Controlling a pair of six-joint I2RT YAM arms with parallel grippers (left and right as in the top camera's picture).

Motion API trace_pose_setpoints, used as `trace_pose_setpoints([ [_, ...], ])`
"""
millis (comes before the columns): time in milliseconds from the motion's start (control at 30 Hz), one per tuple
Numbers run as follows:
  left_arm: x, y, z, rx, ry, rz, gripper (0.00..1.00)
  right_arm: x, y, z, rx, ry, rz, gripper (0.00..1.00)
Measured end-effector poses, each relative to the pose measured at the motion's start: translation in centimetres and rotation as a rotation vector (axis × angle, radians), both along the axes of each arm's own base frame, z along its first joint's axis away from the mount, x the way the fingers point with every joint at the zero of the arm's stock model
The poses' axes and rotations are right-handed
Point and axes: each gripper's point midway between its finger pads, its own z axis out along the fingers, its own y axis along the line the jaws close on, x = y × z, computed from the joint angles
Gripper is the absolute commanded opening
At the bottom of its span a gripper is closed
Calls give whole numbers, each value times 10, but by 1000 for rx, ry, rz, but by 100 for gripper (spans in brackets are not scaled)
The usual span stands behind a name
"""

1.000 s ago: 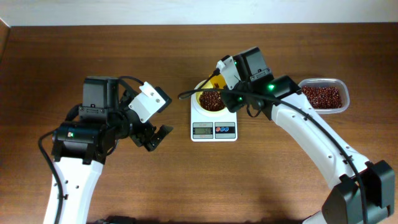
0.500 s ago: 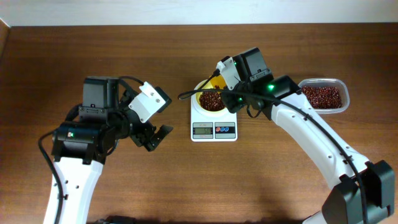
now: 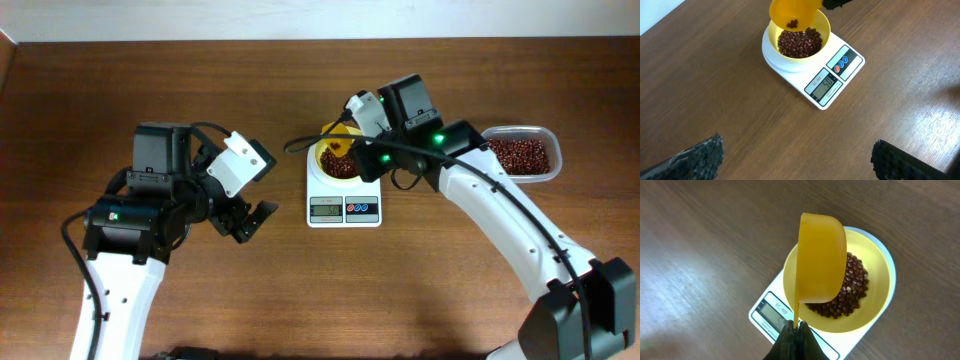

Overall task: Scoop item into bowl and weigh 50g on scale
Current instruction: 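Lift the scoop away and carry it right back to the bean tub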

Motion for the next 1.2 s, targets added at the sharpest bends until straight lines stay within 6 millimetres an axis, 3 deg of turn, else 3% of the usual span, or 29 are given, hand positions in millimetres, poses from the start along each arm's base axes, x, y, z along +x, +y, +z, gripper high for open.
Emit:
trace_pose_setpoints([
  [267, 0, 0, 0, 0, 0, 0, 99, 10, -16, 13, 176, 93, -68, 4],
  [333, 0, 0, 0, 0, -1, 0, 99, 17, -26, 17, 215, 99, -90, 4],
  [367, 0, 0, 0, 0, 0, 0, 99, 25, -44, 19, 244, 105, -131, 4],
  [500, 0, 0, 0, 0, 0, 0, 99, 33, -63, 23, 284, 115, -169, 4],
  [633, 0, 0, 0, 0, 0, 0, 99, 47, -109, 25, 321, 120, -271, 4],
  [867, 0, 0, 0, 0, 0, 0, 99, 54, -196, 20, 331, 135, -466, 4],
  [1000, 0, 0, 0, 0, 0, 0, 99, 40, -249, 3, 266, 197, -623, 4],
  [1200, 0, 0, 0, 0, 0, 0, 99, 27, -303, -9, 185, 224, -777, 4],
])
